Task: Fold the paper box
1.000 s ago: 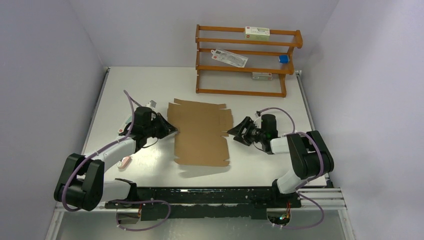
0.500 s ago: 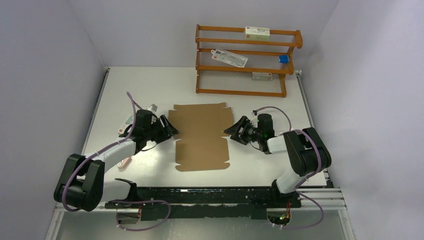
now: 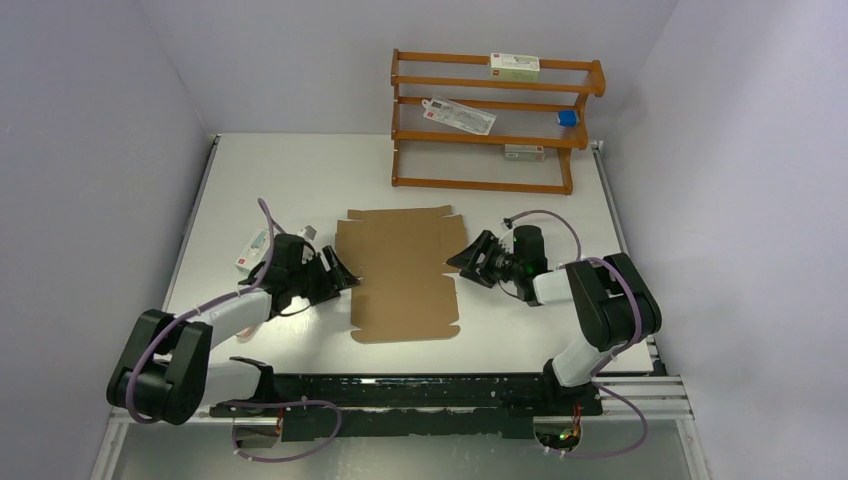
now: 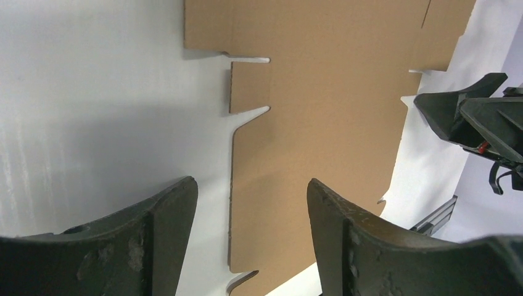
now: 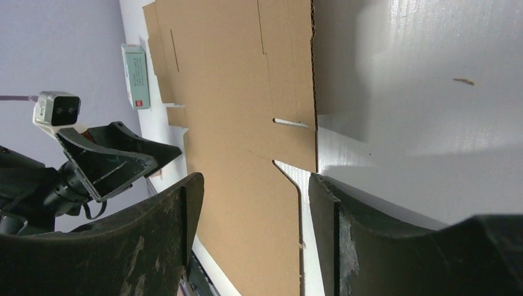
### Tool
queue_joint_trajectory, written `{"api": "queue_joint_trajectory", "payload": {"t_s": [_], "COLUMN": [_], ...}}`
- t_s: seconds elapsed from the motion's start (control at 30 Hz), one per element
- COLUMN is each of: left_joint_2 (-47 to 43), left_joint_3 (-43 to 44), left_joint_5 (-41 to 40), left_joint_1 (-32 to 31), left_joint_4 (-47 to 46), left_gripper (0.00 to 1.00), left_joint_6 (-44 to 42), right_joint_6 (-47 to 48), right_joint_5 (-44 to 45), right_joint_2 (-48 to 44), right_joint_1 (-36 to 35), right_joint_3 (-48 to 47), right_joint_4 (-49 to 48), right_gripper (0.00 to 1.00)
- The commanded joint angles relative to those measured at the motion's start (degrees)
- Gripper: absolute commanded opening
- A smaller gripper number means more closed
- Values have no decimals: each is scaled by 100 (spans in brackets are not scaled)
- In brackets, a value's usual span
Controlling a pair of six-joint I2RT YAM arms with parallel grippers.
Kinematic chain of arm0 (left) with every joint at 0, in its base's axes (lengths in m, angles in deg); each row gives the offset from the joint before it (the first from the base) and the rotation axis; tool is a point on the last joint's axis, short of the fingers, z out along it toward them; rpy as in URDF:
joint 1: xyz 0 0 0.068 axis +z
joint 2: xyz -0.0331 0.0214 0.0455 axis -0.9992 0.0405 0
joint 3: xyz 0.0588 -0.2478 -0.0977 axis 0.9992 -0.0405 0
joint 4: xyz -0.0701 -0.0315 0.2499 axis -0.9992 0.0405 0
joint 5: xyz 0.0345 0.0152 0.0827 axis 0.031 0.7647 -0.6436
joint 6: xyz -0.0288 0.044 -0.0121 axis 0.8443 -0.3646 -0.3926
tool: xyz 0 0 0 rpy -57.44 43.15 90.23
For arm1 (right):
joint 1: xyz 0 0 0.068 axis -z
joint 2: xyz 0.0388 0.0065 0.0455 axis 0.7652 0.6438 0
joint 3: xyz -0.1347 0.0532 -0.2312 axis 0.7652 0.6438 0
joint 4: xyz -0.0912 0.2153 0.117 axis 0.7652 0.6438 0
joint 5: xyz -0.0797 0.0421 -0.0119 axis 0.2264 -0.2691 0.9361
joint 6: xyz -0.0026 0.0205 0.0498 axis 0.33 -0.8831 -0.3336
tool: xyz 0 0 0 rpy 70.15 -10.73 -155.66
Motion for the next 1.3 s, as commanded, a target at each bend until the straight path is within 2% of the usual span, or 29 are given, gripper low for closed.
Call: {"api": "queue_joint_trajectory", "payload": {"t_s": [0.0, 0.1, 0.23, 0.5, 0.63, 0.7, 0.97, 1.13, 1.27], "left_joint_2": [195, 149, 363, 1434, 1696, 1717, 1275, 991, 1264], "left_joint_3": [14, 186, 412, 917, 1013, 990, 461, 97, 144], "left_joint_5": [111, -359, -498, 16, 162, 255, 718, 808, 952], "left_joint_1": [45, 108, 397, 641, 752, 799, 777, 734, 614], "left_joint_4": [-153, -57, -167, -801, -971, -1057, -936, -1053, -1371], "left_gripper": [72, 72, 71, 65, 56, 50, 52, 48, 43], "left_joint_6": [-29, -89, -204, -119, -48, -8, -38, 27, 134], "right_joint_6": [318, 504, 675, 795, 907, 949, 939, 904, 845], "right_joint_5": [258, 366, 400, 333, 290, 306, 273, 242, 173], "right_joint_2": [51, -74, -150, -216, -254, -281, -268, -171, -76], "right_joint_1": [-46, -52, -7, 102, 160, 180, 209, 209, 205], "right_joint_3": [-130, -245, -364, -383, -421, -422, -416, -413, -379], "right_joint_4": [469, 728, 891, 958, 1081, 1114, 1076, 994, 880], "right_gripper": [67, 67, 67, 67, 67, 67, 67, 67, 67]}}
